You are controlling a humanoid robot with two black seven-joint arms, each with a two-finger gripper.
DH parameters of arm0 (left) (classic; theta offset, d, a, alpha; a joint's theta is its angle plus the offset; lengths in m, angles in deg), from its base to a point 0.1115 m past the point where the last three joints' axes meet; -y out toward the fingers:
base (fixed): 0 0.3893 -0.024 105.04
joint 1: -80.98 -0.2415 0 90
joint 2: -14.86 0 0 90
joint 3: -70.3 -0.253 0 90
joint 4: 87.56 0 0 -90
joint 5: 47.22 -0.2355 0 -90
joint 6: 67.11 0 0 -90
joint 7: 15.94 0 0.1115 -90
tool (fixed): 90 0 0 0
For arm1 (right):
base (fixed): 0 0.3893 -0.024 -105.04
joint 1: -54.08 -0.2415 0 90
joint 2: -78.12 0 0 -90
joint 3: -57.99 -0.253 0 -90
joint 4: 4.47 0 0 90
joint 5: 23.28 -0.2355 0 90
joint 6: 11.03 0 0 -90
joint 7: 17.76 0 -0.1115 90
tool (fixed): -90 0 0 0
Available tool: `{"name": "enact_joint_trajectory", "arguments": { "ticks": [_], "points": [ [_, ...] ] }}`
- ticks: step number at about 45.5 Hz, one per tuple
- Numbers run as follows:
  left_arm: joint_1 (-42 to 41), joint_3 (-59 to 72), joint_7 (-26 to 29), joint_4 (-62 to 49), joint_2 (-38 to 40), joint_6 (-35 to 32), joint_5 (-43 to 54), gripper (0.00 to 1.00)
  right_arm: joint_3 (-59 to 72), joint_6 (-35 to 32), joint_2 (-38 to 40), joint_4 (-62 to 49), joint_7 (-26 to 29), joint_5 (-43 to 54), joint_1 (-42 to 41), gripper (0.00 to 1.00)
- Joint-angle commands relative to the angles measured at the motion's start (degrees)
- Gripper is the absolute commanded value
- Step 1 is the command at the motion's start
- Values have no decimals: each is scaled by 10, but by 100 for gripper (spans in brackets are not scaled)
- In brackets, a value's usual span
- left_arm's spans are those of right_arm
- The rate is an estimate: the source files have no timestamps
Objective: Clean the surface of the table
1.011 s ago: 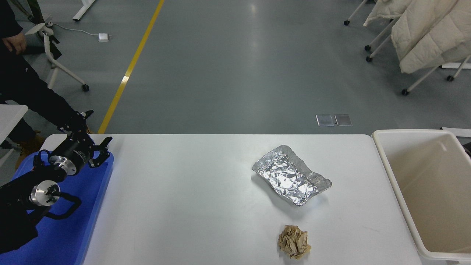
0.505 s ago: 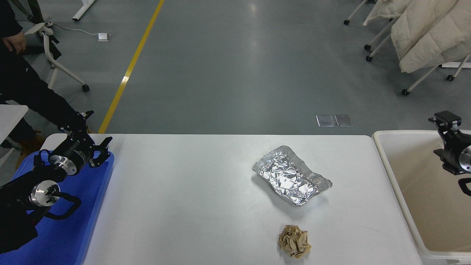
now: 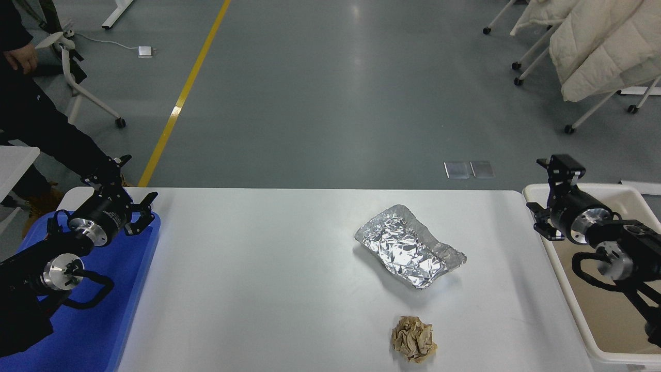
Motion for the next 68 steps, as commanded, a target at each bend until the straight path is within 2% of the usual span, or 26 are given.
{"name": "enact_joint_trajectory", "arguments": {
  "ticks": [1,9,19,42,68],
  "points": [
    [0,0,0,0,0,0,0,100,-28,-18,-87,-1,-106,0,20,100],
    [0,0,0,0,0,0,0,100,-30,-34,-151,-20,-117,2,17,100],
    [0,0,0,0,0,0,0,100,-34,-59,-181,-42,-190,10,10,100],
    [1,0,0,1,0,0,0,100,-4,-60,-183,-75,-199,94,8,100],
    [1,0,0,0,0,0,0,100,0,-57,-184,-121,-199,97,-7,100]
  ]
}}
